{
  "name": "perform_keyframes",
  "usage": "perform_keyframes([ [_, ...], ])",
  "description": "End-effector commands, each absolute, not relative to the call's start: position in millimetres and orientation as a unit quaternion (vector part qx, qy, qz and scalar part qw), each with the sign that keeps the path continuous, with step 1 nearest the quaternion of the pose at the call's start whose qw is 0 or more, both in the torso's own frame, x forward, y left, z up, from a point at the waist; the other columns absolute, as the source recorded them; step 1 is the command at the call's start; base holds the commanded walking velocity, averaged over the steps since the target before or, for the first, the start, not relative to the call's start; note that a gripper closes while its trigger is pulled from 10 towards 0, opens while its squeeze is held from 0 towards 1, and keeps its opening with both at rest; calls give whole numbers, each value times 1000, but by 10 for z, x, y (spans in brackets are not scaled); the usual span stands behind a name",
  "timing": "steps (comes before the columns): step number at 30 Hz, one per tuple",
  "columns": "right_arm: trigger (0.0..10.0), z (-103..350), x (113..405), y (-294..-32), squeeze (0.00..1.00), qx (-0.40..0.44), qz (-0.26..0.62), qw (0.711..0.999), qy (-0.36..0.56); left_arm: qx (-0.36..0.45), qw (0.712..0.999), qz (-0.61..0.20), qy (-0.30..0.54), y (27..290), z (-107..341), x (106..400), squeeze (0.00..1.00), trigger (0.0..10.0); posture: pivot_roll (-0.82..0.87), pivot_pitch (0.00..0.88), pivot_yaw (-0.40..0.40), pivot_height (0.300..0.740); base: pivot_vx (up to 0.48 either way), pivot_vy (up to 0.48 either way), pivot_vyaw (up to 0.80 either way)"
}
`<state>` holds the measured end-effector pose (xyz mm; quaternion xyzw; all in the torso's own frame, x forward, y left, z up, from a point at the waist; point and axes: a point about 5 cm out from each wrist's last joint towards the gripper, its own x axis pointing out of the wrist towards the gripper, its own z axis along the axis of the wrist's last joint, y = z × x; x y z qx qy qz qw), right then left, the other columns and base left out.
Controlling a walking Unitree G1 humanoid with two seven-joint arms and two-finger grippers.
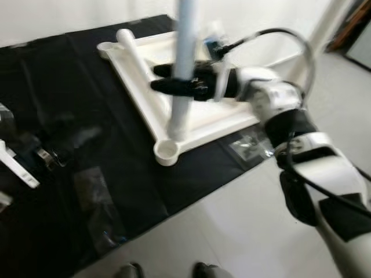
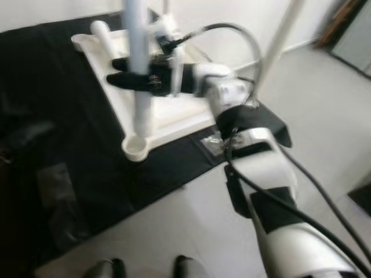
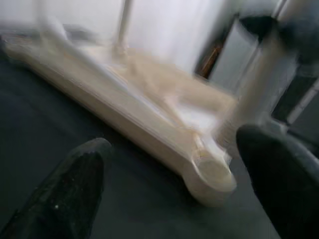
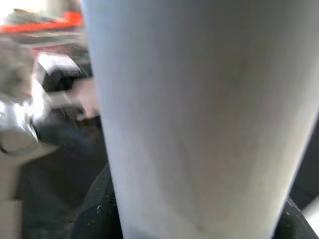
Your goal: Building children table
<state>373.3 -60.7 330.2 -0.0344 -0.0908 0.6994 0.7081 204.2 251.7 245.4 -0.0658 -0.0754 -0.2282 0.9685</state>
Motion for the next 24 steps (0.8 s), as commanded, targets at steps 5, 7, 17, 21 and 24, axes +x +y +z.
perform_keyframes([
  [5,10000,3333,3647,-555,0,-27,756,647,-97,-67,972,-221,-35,2040,2142,1859,0,10000,-37,355,-130,740,0,0,0],
  [7,10000,3338,3617,-535,0,-22,775,624,-96,-59,974,-217,-20,1882,2039,1775,0,10000,-37,359,-131,740,0,0,0],
  [17,10000,3417,3553,-467,0,-39,803,587,-98,-14,993,-112,-30,1788,1971,1553,0,10000,-46,427,-152,740,0,0,0],
  [21,10000,3433,3565,-476,0,-44,799,591,-99,22,995,-91,-37,1714,1985,1477,0,10000,-49,448,-161,740,0,0,0],
  [24,10000,3453,3572,-475,0,-39,798,593,-100,30,996,-78,-41,1695,1985,1444,0,10000,-54,460,-164,740,0,0,0],
])
